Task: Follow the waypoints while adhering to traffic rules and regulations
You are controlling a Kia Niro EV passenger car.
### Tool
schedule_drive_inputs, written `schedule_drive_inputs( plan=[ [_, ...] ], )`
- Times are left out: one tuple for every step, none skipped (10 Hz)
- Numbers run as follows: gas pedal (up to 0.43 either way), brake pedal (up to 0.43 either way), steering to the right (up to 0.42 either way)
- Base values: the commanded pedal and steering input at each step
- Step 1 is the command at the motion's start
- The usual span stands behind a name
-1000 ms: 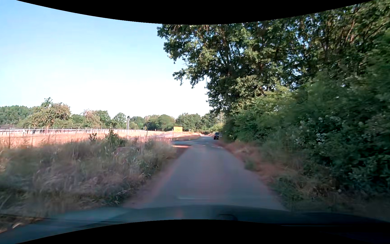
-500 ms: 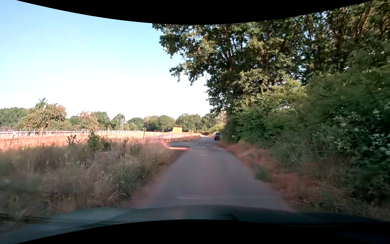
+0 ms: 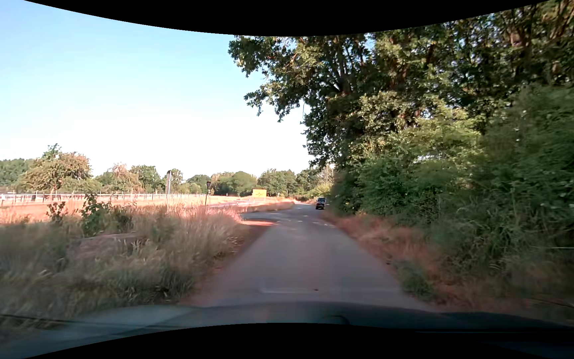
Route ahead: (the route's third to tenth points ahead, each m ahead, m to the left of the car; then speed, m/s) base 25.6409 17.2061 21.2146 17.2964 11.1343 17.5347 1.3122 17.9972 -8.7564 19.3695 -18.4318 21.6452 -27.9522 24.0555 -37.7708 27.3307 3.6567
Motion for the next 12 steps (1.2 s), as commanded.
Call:
schedule_drive_inputs(
  plan=[
    [0.059,0.000,0.001],
    [0.059,0.000,0.001],
    [0.059,0.000,0.001],
    [0.059,0.000,0.001],
    [0.059,0.000,0.002],
    [0.059,0.000,0.002],
    [0.059,0.000,0.003],
    [0.059,0.000,0.004],
    [0.059,0.000,0.008],
    [0.059,0.000,0.010],
    [0.047,0.000,0.013],
    [0.039,0.000,0.014]
  ],
)
